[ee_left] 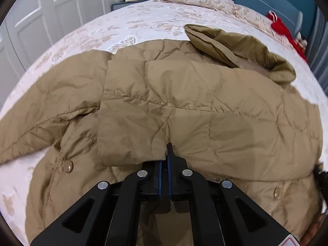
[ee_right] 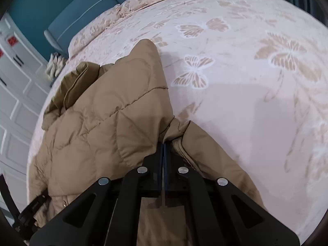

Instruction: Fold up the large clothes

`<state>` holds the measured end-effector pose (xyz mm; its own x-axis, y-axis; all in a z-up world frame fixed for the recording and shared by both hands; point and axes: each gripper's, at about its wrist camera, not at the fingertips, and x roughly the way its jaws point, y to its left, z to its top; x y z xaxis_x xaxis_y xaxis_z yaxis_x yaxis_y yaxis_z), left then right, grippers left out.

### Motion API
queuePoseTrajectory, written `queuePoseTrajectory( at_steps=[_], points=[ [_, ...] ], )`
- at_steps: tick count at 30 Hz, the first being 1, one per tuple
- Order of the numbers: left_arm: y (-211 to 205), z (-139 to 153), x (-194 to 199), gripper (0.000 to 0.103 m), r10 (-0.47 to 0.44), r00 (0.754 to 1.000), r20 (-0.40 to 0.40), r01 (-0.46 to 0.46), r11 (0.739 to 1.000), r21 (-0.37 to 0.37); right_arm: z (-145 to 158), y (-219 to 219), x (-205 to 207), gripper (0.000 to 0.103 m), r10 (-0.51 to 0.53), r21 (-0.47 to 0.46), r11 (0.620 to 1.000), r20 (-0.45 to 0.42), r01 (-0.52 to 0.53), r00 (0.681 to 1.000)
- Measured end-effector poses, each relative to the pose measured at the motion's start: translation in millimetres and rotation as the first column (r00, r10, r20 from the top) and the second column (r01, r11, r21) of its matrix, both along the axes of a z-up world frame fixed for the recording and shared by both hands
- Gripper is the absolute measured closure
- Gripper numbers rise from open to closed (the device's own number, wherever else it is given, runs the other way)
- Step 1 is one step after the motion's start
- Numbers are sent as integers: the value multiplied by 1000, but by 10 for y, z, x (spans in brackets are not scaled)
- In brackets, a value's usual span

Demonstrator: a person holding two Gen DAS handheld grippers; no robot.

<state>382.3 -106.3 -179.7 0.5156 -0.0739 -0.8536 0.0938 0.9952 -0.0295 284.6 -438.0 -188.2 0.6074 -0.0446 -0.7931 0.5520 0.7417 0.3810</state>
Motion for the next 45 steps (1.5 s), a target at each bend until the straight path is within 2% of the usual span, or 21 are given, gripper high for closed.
queuePoseTrajectory(
  at_steps=[2, 5, 6, 7, 9, 12, 14, 16, 18, 19, 21, 22, 25, 28, 37, 45],
  points=[
    [38, 59, -34, 90, -2, 1000, -13, 2, 1000, 4, 65, 7, -78, 103, -1, -13, 1000, -9, 0, 1000],
    [178, 228, -130, 82, -14, 999, -30, 14, 1000, -9, 230, -66, -371, 101, -40, -63, 997, -30, 38, 999],
    [223, 309, -172, 81, -20, 1000, -22, 20, 1000, -19, 305, -80, -442, 97, -53, -94, 994, -33, 50, 998],
    [278, 437, -241, 81, -22, 1000, 1, 22, 999, -33, 428, -71, -524, 97, -60, -141, 988, -27, 55, 998],
    [303, 666, -311, 81, -22, 999, 43, 25, 998, -66, 662, -20, -576, 97, -28, -170, 985, 16, 31, 999],
    [179, 1026, -346, 80, 3, 992, 123, 9, 995, -96, 950, 238, -418, 97, 83, -201, 977, 67, -68, 994],
    [-23, 1167, -326, 57, 11, 984, 176, -3, 999, -50, 1050, 536, -192, 97, 193, -243, 955, 69, -172, 979],
    [-126, 1220, -283, 56, 52, 979, 199, -55, 998, 13, 1027, 783, -20, 97, 268, -277, 929, 46, -245, 962],
    [-102, 1283, -267, 57, 77, 972, 221, -73, 997, -27, 925, 951, 107, 97, 314, -286, 911, 19, -296, 949],
    [-95, 1238, -224, 57, 65, 982, 178, -50, 995, -88, 844, 988, 172, 97, 330, -271, 909, 8, -315, 944],
    [-188, 1027, -127, 57, 1, 997, 76, 9, 991, -133, 660, 1024, 281, 97, 346, -221, 914, -12, -340, 938],
    [-281, 882, -91, 57, -27, 999, 45, 32, 993, -112, 575, 1033, 320, 97, 340, -216, 916, -25, -337, 940],
    [-447, 580, -25, 57, -50, 998, 23, 51, 997, -61, 406, 1031, 380, 97, 325, -212, 920, -52, -329, 944],
    [-513, 309, 44, 59, -40, 999, -33, 37, 997, -68, 260, 1019, 419, 99, 323, -199, 922, -74, -331, 943],
    [-540, 15, -36, 56, -45, 998, 49, 45, 999, 0, 32, 1035, 405, 101, 330, -207, 918, -67, -337, 941],
    [-588, -96, -100, 56, -46, 993, 112, 42, 998, 37, -42, 1072, 392, 101, 322, -246, 913, -50, -324, 945]
  ],
)
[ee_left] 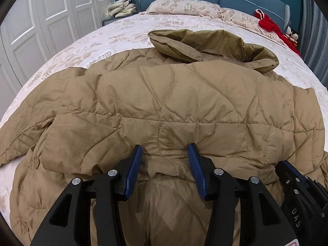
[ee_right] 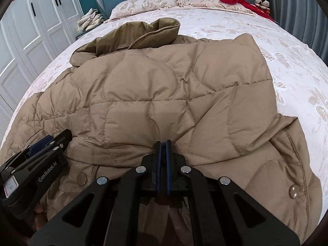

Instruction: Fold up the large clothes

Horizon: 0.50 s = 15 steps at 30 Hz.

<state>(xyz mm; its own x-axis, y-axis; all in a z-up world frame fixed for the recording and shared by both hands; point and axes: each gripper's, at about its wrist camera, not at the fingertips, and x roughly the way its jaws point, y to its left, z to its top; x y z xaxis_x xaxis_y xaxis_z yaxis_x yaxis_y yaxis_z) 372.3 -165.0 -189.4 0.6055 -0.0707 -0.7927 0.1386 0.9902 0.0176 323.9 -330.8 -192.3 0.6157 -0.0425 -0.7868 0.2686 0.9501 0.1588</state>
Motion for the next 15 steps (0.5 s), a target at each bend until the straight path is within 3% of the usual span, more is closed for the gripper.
queuePoseTrajectory(
  at_steps=[6, 9, 11, 12, 14, 15],
  points=[
    [-55, -39, -37, 55, -2, 999, 38, 1, 999, 36, -32, 52, 1, 101, -1, -41, 999, 18, 2, 1000],
    [-33, -25, -39, 56, -3, 999, 40, 3, 1000, 17, -30, 76, -5, 101, -2, -57, 998, 25, 4, 1000],
    [71, 17, -45, 55, -9, 1000, 27, 10, 998, -58, -17, 57, -12, 101, -3, -44, 999, 32, 4, 999],
    [231, 98, -72, 54, -14, 1000, -6, 13, 991, -136, -4, 19, -11, 101, -2, -17, 1000, 30, 3, 1000],
    [528, 252, -179, 54, 2, 999, -54, -14, 976, -219, 110, -40, -47, 100, -32, 15, 999, -2, 32, 999],
    [721, 341, -260, 52, 19, 997, -72, -36, 968, -249, 191, -24, -102, 94, -57, 6, 998, -19, 57, 998]
  ],
)
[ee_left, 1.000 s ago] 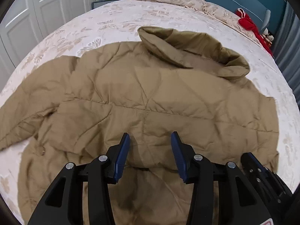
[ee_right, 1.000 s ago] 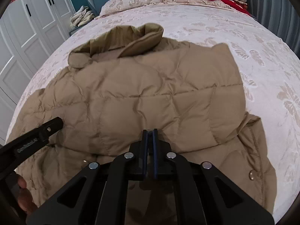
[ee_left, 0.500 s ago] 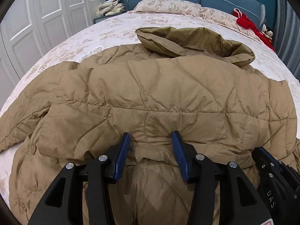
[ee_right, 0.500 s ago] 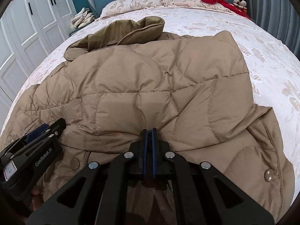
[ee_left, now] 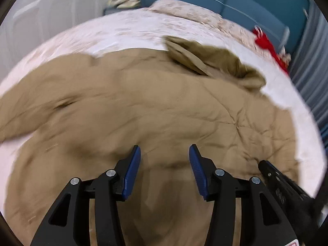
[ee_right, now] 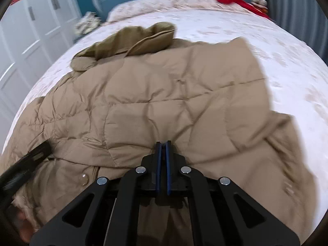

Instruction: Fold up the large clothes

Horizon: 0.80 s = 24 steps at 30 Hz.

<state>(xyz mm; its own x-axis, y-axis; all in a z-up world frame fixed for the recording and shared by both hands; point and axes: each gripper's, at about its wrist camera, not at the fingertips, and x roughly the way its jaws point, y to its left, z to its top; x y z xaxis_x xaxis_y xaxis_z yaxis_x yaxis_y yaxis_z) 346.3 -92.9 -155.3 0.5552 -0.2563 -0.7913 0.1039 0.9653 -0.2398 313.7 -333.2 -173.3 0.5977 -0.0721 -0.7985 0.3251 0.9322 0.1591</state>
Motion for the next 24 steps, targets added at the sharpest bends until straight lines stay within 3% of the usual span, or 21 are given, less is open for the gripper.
queuePoseTrajectory(
  at_steps=[1, 2, 3, 7, 11, 12, 14, 16, 19, 21, 24],
  points=[
    [306, 126, -117, 42, 31, 999, -10, -31, 999, -26, 122, 47, -105, 81, -19, -5, 1000, 1, 19, 1000],
    [587, 222, -216, 33, 70, 997, -8, -71, 997, -30, 218, 104, -205, 74, -26, -2, 1000, 16, 26, 1000],
    [808, 279, -285, 31, 107, 994, -6, -107, 994, -28, 375, 234, -375, 65, -24, -3, 1000, 45, 25, 999],
    [2074, 356, -517, 31, 333, 942, -45, -334, 942, -17, 652, 780, -769, 60, 31, -34, 999, 72, -29, 997],
    [3090, 176, -506, 31, 520, 846, -121, -525, 851, -14, 765, 1276, -939, 56, 85, -27, 996, 78, -83, 993],
    [3367, 95, -491, 31, 568, 809, -152, -578, 815, -29, 794, 1409, -962, 53, 99, -31, 995, 79, -97, 992],
    [3659, -19, -476, 31, 606, 770, -200, -629, 773, -78, 832, 1614, -995, 53, 124, -18, 992, 78, -123, 989],
    [3927, -164, -470, 31, 637, 724, -262, -683, 715, -149, 865, 1776, -1000, 53, 145, -21, 989, 72, -143, 987],
    [4118, -263, -461, 32, 648, 701, -297, -712, 656, -249, 905, 1974, -1024, 49, 175, -57, 983, 67, -172, 982],
    [4119, -239, -403, 36, 660, 700, -272, -714, 651, -257, 904, 2030, -1021, 47, 184, -64, 982, 62, -180, 981],
    [4143, -242, -288, 77, 661, 698, -275, -715, 653, -249, 878, 2059, -1040, 47, 185, -56, 982, 56, -182, 981]
  ],
)
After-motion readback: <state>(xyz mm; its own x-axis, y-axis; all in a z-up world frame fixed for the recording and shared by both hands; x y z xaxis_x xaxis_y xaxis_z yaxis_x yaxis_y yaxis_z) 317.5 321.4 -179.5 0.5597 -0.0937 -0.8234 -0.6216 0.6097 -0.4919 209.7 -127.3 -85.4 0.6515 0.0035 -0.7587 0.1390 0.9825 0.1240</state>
